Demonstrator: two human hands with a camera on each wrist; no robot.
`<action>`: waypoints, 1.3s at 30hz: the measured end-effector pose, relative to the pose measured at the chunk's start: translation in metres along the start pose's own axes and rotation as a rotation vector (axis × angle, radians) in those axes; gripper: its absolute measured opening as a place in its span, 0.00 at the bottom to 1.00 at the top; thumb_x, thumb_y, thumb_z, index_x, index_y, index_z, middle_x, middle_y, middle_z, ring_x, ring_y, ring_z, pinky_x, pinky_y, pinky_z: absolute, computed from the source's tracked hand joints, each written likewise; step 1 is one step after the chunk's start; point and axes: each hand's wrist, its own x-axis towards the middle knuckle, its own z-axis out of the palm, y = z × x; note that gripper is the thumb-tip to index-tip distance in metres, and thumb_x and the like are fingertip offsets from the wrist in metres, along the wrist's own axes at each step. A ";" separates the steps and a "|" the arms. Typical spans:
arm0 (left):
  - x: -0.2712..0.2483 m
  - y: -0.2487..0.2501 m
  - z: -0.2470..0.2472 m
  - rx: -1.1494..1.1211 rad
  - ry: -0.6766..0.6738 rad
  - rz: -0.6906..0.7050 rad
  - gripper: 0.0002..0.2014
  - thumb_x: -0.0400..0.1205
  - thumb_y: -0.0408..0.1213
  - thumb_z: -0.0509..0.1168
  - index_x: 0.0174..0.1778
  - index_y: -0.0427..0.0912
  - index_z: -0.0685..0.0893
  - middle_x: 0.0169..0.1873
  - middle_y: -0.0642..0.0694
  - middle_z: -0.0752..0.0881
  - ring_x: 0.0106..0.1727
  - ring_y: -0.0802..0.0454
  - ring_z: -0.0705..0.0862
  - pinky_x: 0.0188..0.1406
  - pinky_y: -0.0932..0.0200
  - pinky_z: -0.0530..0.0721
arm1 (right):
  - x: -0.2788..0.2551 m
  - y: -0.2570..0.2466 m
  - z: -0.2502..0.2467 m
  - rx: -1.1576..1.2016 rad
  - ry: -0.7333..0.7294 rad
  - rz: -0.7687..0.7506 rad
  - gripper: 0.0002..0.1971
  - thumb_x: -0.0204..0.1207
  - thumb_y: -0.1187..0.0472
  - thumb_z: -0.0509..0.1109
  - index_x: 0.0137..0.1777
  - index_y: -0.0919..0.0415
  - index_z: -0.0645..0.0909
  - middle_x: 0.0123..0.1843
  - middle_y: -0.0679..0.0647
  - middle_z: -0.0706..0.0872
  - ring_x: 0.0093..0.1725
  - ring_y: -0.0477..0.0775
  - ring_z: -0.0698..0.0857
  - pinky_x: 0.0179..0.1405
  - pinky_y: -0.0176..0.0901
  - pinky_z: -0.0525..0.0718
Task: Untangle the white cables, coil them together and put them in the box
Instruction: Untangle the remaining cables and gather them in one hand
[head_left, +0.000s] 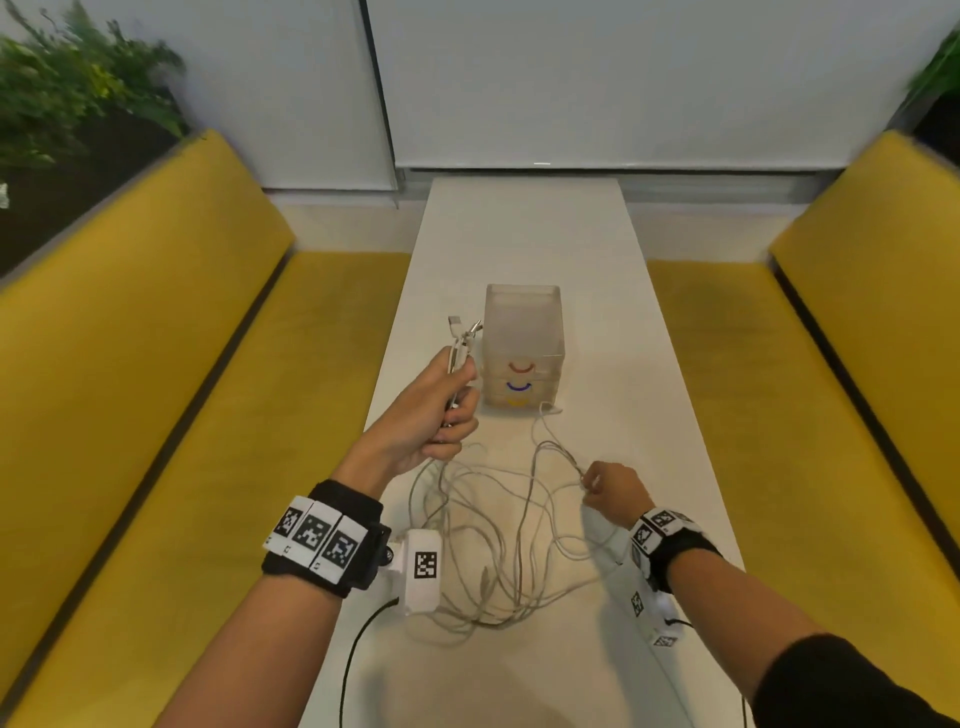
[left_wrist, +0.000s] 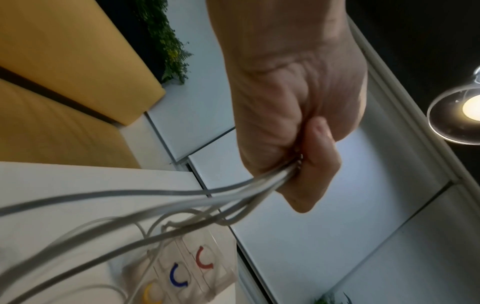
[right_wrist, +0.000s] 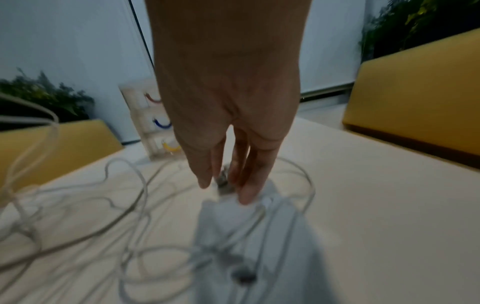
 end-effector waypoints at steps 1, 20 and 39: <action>0.000 0.001 -0.004 -0.005 0.011 0.000 0.09 0.92 0.45 0.57 0.50 0.49 0.64 0.28 0.47 0.60 0.23 0.53 0.52 0.14 0.68 0.54 | 0.002 0.004 0.005 0.023 0.023 0.010 0.10 0.70 0.66 0.78 0.49 0.62 0.82 0.48 0.60 0.87 0.51 0.61 0.86 0.44 0.45 0.79; 0.004 0.011 -0.015 0.026 0.212 0.158 0.05 0.93 0.42 0.55 0.53 0.47 0.68 0.26 0.50 0.63 0.21 0.56 0.56 0.17 0.61 0.50 | 0.001 0.025 -0.018 0.071 0.233 0.026 0.04 0.73 0.67 0.73 0.42 0.65 0.80 0.49 0.63 0.82 0.43 0.59 0.80 0.42 0.46 0.77; 0.003 0.021 -0.009 0.052 0.432 0.347 0.06 0.91 0.40 0.55 0.50 0.45 0.69 0.26 0.48 0.62 0.24 0.52 0.55 0.22 0.52 0.51 | -0.043 0.020 -0.030 -0.463 -0.269 -0.036 0.08 0.78 0.54 0.70 0.42 0.55 0.75 0.46 0.52 0.81 0.47 0.53 0.80 0.43 0.41 0.76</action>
